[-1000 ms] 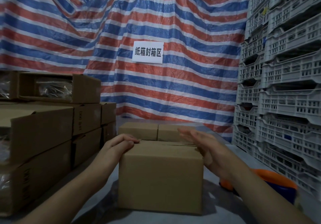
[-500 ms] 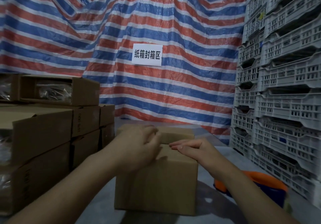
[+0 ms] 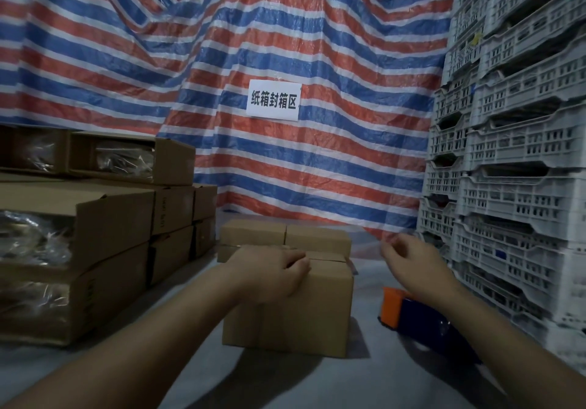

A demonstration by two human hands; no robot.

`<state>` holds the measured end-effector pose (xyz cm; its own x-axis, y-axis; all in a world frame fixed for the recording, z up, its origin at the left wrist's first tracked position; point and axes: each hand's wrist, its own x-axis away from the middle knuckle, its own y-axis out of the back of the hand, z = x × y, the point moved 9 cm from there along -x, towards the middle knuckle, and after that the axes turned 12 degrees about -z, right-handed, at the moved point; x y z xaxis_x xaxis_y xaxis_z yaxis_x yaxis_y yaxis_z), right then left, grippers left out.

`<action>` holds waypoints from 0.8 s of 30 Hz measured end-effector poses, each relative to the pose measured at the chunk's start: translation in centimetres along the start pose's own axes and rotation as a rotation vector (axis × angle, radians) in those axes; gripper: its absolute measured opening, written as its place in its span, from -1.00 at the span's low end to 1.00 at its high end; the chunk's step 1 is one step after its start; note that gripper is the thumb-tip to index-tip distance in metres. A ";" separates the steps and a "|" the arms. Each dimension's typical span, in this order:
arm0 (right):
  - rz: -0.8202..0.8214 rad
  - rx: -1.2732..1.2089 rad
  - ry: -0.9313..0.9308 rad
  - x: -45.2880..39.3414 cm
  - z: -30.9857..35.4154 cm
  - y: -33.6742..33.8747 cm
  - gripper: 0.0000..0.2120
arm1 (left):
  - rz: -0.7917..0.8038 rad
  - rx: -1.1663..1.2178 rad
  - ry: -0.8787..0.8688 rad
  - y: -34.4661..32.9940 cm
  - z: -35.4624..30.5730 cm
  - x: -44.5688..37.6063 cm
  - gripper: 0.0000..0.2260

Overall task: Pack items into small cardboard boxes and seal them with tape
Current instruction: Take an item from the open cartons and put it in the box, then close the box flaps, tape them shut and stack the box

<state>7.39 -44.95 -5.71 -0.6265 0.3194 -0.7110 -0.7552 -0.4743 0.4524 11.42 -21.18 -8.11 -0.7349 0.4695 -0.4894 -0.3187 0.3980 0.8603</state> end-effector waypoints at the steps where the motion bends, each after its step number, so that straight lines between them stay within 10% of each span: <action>1: 0.021 0.196 0.034 0.4 -1.2 0.8 -0.73 | 0.008 0.004 0.008 0.0 0.1 -0.1 -0.50; 6: 0.302 0.755 -0.030 4.4 -8.1 0.4 -0.48 | 0.045 0.056 0.049 -0.2 0.3 0.0 -0.53; 16: 0.025 0.849 0.093 3.0 -8.9 0.4 -0.43 | 0.153 0.353 0.207 0.3 0.4 -0.3 -0.65; 21: -0.174 0.074 -0.218 -2.8 -4.7 2.9 -0.33 | 0.026 0.544 0.308 1.8 1.3 -0.6 -0.67; 24: 0.025 -0.415 -0.351 -5.2 0.6 -0.2 -0.40 | -0.091 0.703 0.417 2.8 1.9 -0.6 -0.71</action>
<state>10.73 -46.01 -1.79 -0.7234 0.5250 -0.4483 -0.6444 -0.7466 0.1655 12.13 -18.82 -5.64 -0.9304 0.1354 -0.3407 -0.0400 0.8863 0.4614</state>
